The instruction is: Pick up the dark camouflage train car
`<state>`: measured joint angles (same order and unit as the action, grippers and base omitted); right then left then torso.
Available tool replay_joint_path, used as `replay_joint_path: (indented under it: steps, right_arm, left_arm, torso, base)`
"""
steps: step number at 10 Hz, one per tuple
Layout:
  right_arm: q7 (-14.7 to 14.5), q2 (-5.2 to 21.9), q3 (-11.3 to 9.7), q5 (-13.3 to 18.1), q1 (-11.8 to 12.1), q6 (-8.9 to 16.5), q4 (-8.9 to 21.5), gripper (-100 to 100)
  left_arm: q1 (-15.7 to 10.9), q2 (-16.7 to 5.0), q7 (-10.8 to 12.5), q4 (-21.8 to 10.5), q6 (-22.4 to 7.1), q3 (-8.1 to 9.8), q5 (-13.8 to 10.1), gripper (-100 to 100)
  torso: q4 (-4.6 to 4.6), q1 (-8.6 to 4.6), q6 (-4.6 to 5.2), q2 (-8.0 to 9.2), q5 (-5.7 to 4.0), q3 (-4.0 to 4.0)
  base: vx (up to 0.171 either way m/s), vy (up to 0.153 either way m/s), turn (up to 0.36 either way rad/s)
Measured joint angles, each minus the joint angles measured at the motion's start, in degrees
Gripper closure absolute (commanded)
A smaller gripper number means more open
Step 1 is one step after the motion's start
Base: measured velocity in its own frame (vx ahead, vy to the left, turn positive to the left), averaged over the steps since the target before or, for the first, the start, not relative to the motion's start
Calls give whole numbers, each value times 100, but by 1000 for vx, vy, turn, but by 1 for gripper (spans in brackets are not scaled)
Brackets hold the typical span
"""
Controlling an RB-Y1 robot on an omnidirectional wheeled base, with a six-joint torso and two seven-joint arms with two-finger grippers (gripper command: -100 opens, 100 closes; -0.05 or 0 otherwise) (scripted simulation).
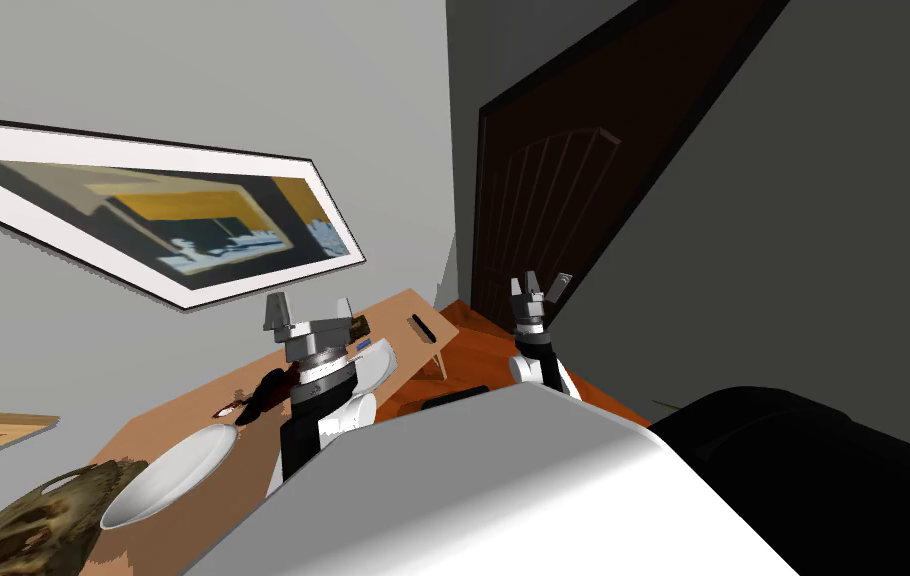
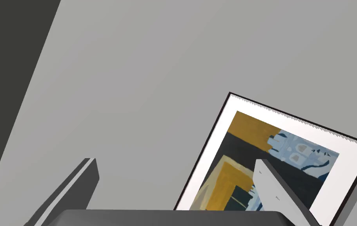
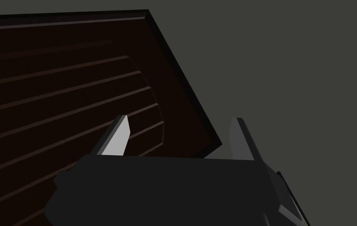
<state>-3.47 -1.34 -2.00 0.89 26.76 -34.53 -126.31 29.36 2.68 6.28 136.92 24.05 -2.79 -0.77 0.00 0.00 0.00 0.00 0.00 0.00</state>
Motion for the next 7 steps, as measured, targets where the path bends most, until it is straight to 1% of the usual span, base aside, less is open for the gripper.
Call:
replay_joint_path:
  steps: [2,3,4,5,6,7]
  right_arm:
    - [0,-1,0,0,0,0,0,0]
    - [0,-1,0,0,1,0,0,0]
    - [0,-1,-1,0,1,0,0,0]
    - [0,-1,-1,0,0,0,0,0]
    - [0,-1,-1,0,1,0,0,0]
    - [0,-2,-1,0,2,0,0,0]
  left_arm:
    - [22,-275,28,-55,-21,23,23,-100]
    - [51,-435,49,-71,-45,33,40,-100]
    - [56,-625,103,-105,-120,108,41,-100]
    - [72,-742,128,-134,-153,113,57,-100]
    - [76,-929,176,-232,-168,175,57,-100]
    - [168,-1107,234,-292,-206,205,85,-100]
  torso:
    - [-2,-21,0,-11,-4,-6]
    - [-4,-26,-1,-18,-6,-10]
    - [-6,-49,-1,-25,-10,-14]
    - [-5,-47,1,-23,-11,-14]
    - [-6,-48,-1,-27,-10,-16]
    - [-9,-72,-1,-44,-15,-25]
  base:
    - [44,-69,53]
    - [73,-144,104]
    - [55,-127,36]
    - [70,-127,72]
    - [131,-205,135]
    - [96,-158,79]
